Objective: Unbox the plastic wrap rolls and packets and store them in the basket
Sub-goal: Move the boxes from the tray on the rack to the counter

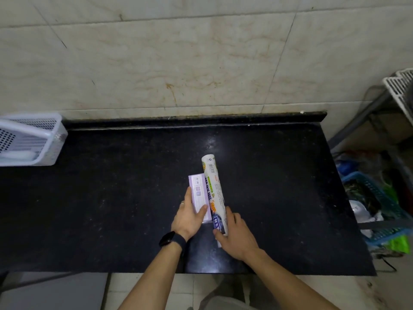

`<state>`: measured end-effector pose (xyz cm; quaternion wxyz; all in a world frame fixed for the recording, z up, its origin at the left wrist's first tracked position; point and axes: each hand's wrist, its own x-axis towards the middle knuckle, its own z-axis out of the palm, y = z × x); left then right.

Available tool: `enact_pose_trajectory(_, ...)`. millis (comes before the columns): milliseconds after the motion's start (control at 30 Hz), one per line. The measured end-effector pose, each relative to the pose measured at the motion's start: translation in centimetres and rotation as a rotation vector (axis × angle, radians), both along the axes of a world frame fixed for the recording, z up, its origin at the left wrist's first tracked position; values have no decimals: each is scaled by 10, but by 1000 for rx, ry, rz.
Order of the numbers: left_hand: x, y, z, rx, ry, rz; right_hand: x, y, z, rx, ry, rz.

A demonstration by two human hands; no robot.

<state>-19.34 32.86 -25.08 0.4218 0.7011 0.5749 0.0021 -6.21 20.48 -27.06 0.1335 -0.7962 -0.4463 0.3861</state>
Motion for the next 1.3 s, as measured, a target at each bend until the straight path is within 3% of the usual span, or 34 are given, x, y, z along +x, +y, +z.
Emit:
enact_pose_trajectory(133,-2,1,9,126,99,-51,11,-2,13,1,0,39)
enact_pose_trajectory(300,12,-9,26,403,236,-309,48,-18,48,147,-132,84)
enact_pose_trajectory(700,210,-38,122,709,37,-640,230,-108,164,443,-583,-174)
enact_pose_trajectory(1033,426,-106,197,857,-119,-790,416,-198,230,494,-664,-451)
enact_pose_trajectory(1300,532,-143,197,773,-100,-851,537,-211,246,373,-616,-650)
